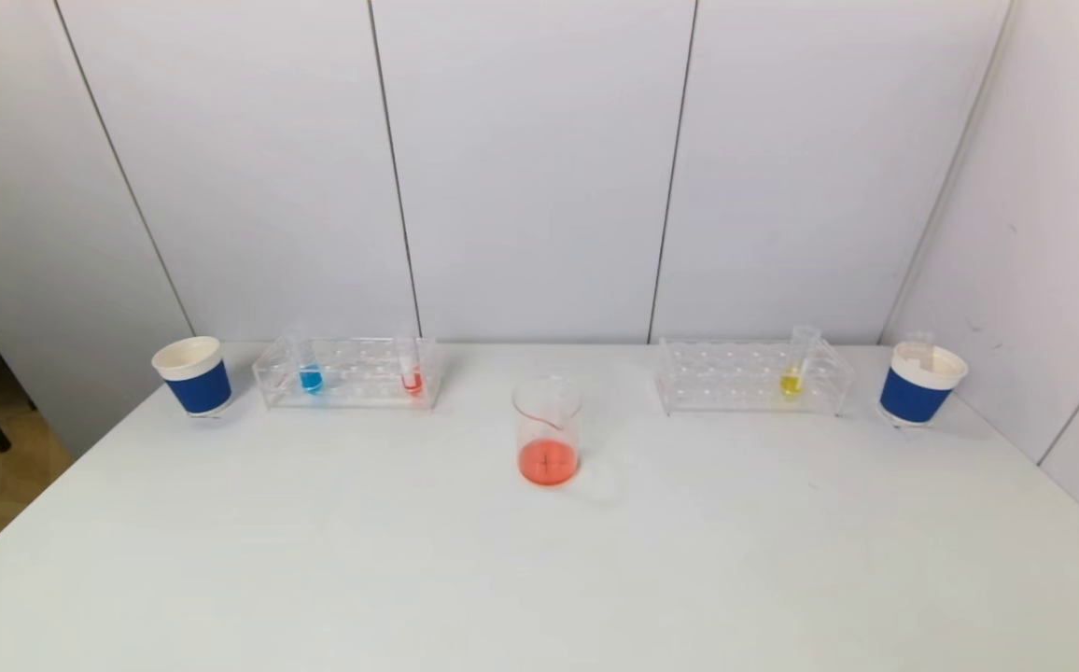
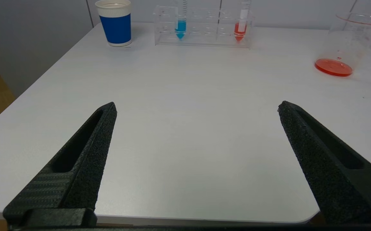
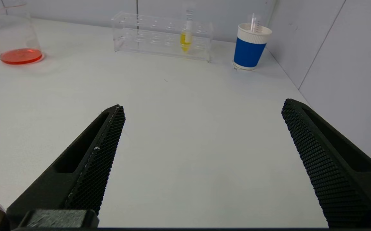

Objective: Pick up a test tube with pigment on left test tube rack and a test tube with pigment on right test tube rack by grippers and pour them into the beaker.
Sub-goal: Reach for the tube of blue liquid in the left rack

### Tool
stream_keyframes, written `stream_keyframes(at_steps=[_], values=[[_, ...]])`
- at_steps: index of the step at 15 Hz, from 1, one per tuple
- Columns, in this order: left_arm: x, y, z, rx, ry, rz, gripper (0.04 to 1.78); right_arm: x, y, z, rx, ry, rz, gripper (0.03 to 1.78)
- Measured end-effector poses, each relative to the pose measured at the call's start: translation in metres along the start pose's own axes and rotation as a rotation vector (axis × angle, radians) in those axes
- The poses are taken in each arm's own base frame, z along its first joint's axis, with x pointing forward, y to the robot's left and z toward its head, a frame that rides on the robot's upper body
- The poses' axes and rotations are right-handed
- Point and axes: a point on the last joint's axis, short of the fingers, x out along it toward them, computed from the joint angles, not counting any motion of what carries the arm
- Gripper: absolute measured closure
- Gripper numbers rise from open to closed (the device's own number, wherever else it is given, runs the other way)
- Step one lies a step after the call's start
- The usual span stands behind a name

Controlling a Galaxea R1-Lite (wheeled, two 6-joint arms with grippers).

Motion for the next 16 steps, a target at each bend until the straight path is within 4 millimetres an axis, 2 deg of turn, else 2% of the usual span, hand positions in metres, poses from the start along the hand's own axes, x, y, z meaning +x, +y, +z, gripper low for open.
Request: stream_keyframes(at_steps=[16], values=[[0.0, 0.0, 0.0, 0.001, 0.0, 0.0, 0.06, 0.0, 0.0, 0.0, 0.0, 0.0, 0.0, 0.04]])
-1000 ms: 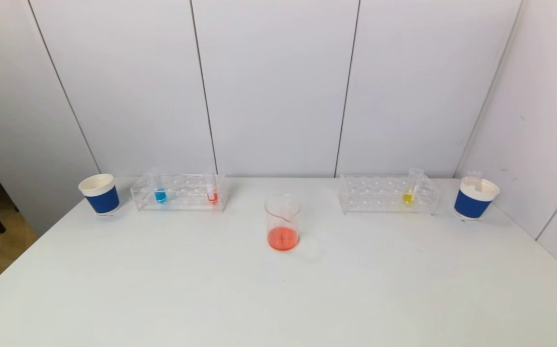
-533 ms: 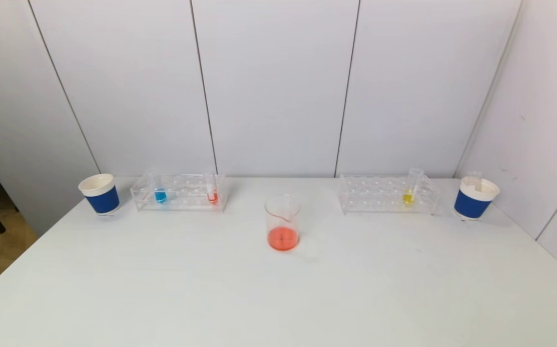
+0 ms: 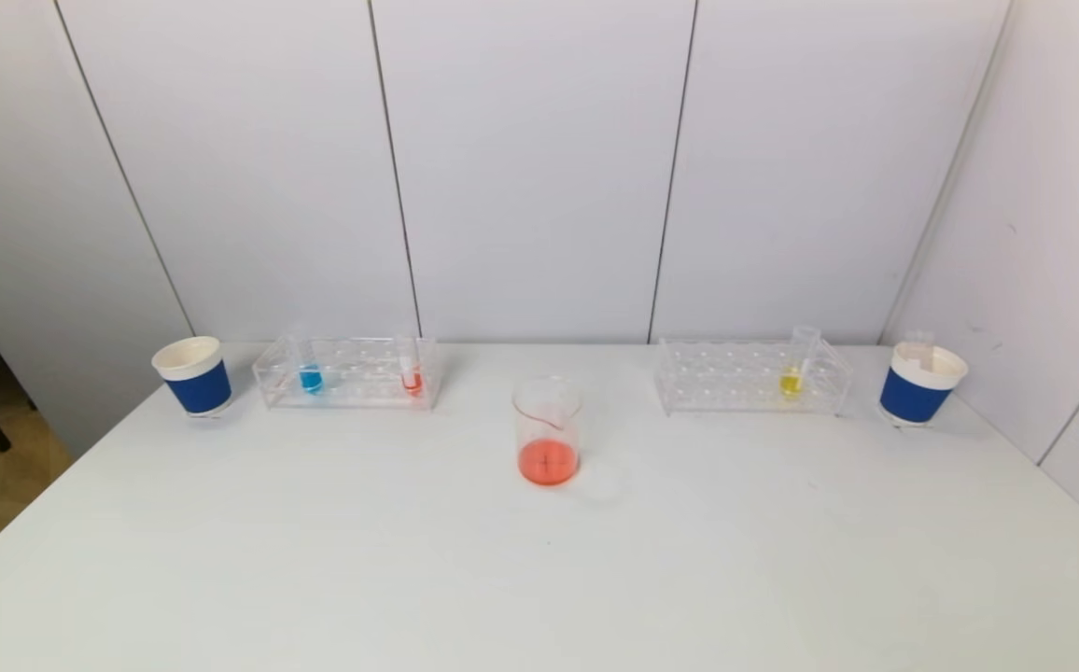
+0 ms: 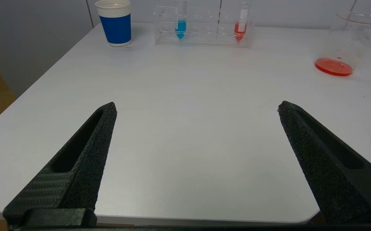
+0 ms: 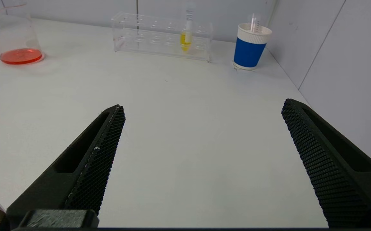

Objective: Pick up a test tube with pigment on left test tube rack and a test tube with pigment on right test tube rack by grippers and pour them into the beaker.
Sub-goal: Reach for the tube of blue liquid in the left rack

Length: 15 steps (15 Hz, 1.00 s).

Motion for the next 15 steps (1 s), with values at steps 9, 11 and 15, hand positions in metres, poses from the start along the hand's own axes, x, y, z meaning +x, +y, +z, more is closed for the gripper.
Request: stream_keyframes(at_steps=[9, 11, 15], values=[[0.0, 0.0, 0.0, 0.01, 0.001, 0.001, 0.06, 0.0, 0.0, 0.0, 0.001, 0.001, 0.0, 0.04], [0.0, 0.0, 0.002, 0.017, -0.022, 0.0, 0.06, 0.0, 0.0, 0.0, 0.001, 0.002, 0.0, 0.04], [-0.003, -0.001, 0.014, 0.035, -0.076, -0.018, 0.06, 0.0, 0.0, 0.0, 0.001, 0.001, 0.0, 0.04]])
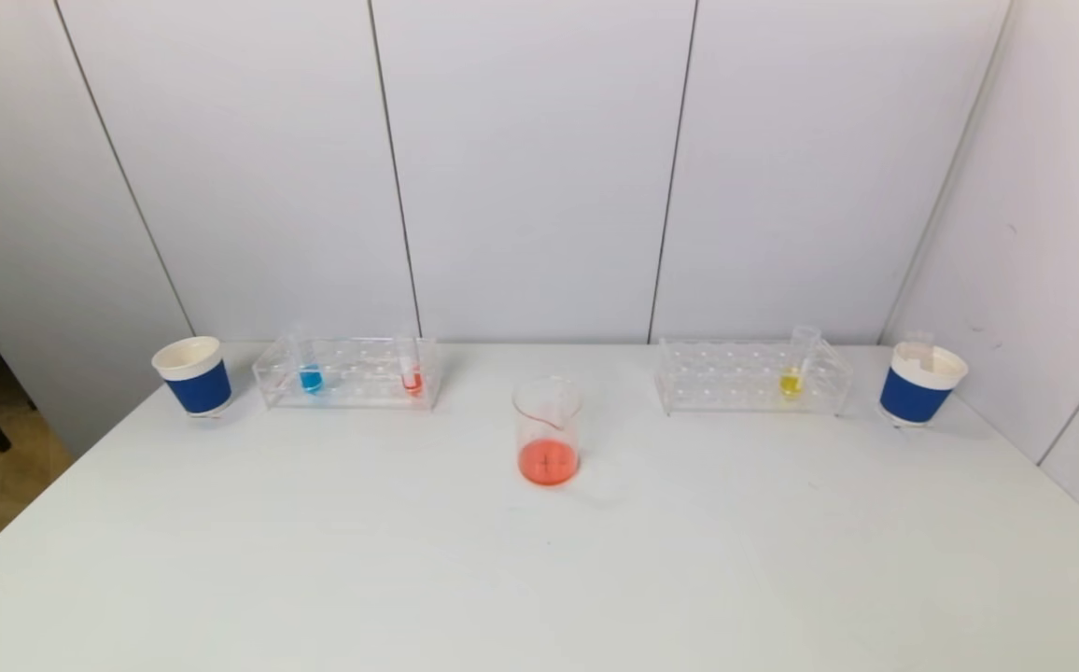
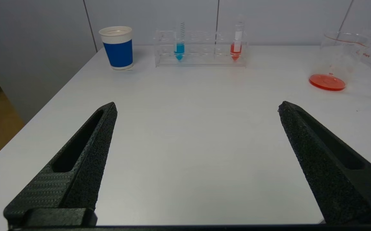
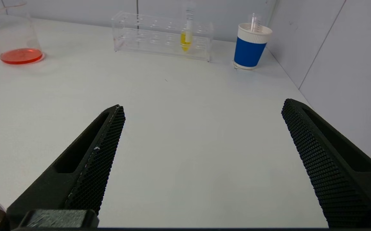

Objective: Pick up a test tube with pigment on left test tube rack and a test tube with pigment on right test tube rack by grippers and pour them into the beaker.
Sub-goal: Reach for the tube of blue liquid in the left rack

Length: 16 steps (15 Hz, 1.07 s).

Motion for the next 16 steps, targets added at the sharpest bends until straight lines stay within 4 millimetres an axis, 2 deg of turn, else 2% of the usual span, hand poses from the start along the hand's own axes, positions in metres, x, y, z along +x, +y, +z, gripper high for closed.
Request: stream_keyframes(at_steps=[9, 12, 16], values=[[-0.009, 0.0, 0.024, 0.016, -0.038, -0.006, 0.06, 0.0, 0.0, 0.0, 0.0, 0.0, 0.0, 0.04], [-0.017, -0.001, 0.042, 0.017, -0.046, -0.016, 0.06, 0.0, 0.0, 0.0, 0.0, 0.0, 0.0, 0.04], [-0.016, -0.002, 0.079, 0.016, -0.058, -0.014, 0.06, 0.0, 0.0, 0.0, 0.0, 0.0, 0.0, 0.04]])
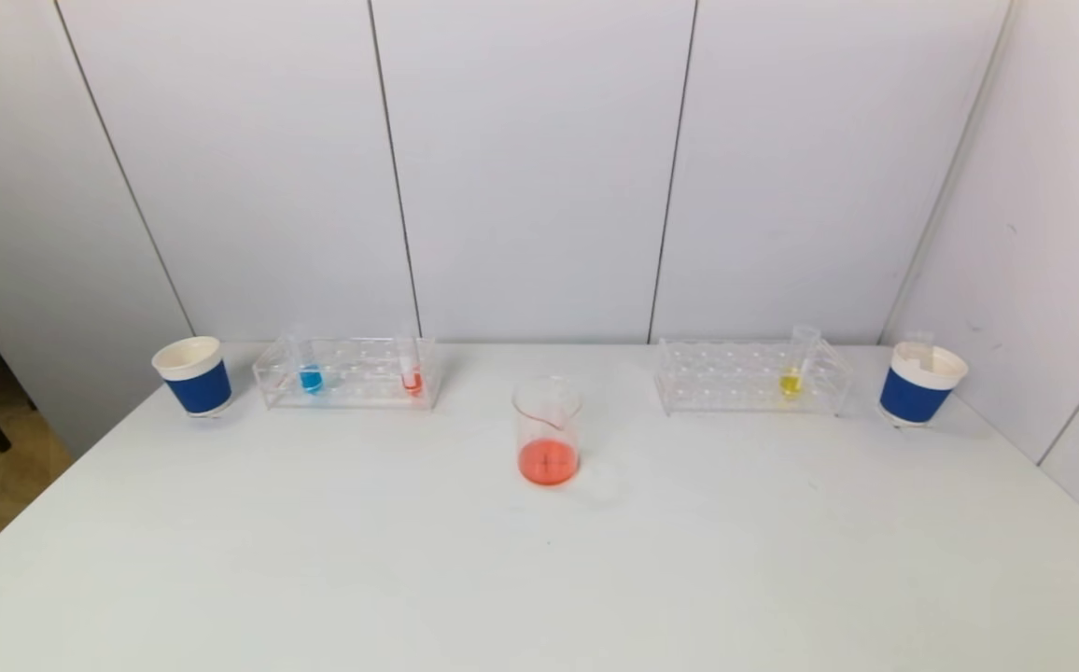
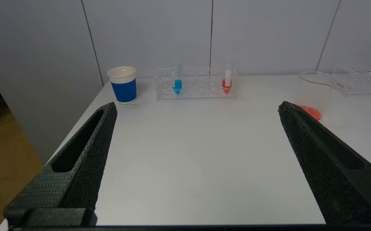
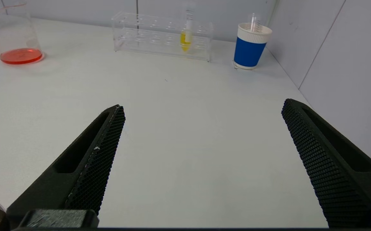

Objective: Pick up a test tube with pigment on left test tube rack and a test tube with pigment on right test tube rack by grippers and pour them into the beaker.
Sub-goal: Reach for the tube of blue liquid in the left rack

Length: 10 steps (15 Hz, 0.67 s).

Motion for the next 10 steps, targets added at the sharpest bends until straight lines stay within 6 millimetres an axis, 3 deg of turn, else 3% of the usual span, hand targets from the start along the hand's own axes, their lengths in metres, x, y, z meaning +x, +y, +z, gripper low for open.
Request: stream_keyframes(at_steps=[5, 10], values=[[0.03, 0.0, 0.051, 0.001, 0.003, 0.002, 0.06, 0.0, 0.0, 0.0, 0.0, 0.0, 0.0, 0.04], [0.096, 0.001, 0.085, 0.002, 0.014, 0.001, 0.06, 0.0, 0.0, 0.0, 0.0, 0.0, 0.0, 0.04]])
